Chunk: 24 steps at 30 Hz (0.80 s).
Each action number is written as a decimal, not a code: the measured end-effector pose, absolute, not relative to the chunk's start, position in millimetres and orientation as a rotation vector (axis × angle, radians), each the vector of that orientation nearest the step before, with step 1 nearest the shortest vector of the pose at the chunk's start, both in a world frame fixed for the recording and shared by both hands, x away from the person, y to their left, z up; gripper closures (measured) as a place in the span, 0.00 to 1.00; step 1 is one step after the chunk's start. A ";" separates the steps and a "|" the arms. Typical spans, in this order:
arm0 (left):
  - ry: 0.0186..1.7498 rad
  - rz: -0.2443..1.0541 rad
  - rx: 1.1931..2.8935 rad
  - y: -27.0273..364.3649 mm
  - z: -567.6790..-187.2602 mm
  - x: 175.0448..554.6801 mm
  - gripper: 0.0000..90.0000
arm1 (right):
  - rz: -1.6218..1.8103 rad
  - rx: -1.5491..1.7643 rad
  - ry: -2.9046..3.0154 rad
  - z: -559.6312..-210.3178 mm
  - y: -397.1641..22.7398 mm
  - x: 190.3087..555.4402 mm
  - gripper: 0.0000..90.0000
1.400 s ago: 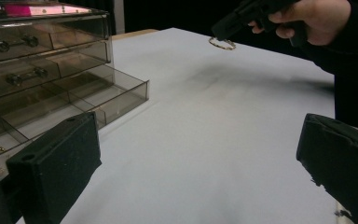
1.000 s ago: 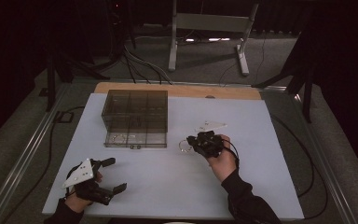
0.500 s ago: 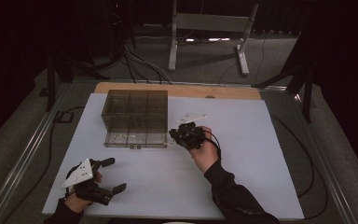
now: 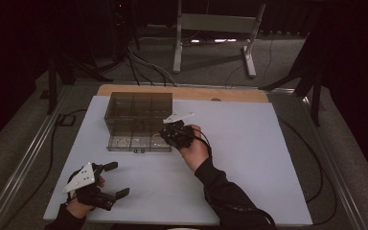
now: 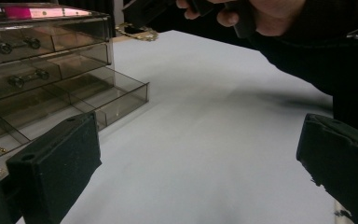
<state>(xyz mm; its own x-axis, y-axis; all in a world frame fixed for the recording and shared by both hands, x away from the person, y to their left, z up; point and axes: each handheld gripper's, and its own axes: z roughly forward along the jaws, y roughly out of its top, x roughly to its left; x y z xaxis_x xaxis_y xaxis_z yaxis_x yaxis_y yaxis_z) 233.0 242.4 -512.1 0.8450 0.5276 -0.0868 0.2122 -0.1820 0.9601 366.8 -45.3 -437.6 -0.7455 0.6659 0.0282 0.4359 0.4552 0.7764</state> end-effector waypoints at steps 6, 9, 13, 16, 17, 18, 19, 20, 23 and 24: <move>0.570 0.307 1.761 242.3 -512.5 233.3 0.01 | 1.184 0.940 2.432 -436.6 -32.9 372.2 0.96; 0.569 0.308 1.759 242.3 -512.2 233.4 0.01 | 1.193 0.942 2.440 -437.5 -25.5 376.4 0.96; 0.568 0.304 1.763 242.3 -512.7 233.0 0.01 | 1.208 0.954 2.458 -439.8 -14.6 382.1 0.96; 0.570 0.304 1.755 242.2 -512.5 233.7 0.01 | 1.220 0.973 2.465 -443.8 -0.4 387.7 0.96; 0.569 0.304 1.757 242.3 -512.4 233.5 0.01 | 1.220 0.973 2.465 -443.8 -0.4 387.7 0.96; 0.568 0.306 1.760 242.1 -512.5 233.2 0.01 | 1.230 0.990 2.471 -447.0 8.0 390.8 0.96; 0.566 0.305 1.763 242.1 -512.5 233.1 0.01 | 1.230 0.990 2.471 -447.0 8.0 390.8 0.96; 0.566 0.304 1.761 242.0 -512.4 233.3 0.01 | 1.244 1.024 2.467 -451.3 18.0 394.9 0.96; 0.568 0.302 1.760 242.2 -512.8 233.3 0.01 | 1.252 1.063 2.456 -455.8 28.0 399.0 0.96; 0.565 0.304 1.763 242.3 -512.9 233.3 0.01 | 1.254 1.095 2.464 -460.4 37.8 402.5 0.96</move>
<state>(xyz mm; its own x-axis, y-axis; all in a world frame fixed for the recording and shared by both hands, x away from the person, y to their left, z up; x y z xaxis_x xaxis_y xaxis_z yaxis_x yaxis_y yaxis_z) 233.3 242.3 -512.9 0.8479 0.5226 -0.0894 0.2137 -0.1825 0.9597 402.5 37.8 -460.4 -0.7165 0.6767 0.1698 0.5356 0.3776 0.7554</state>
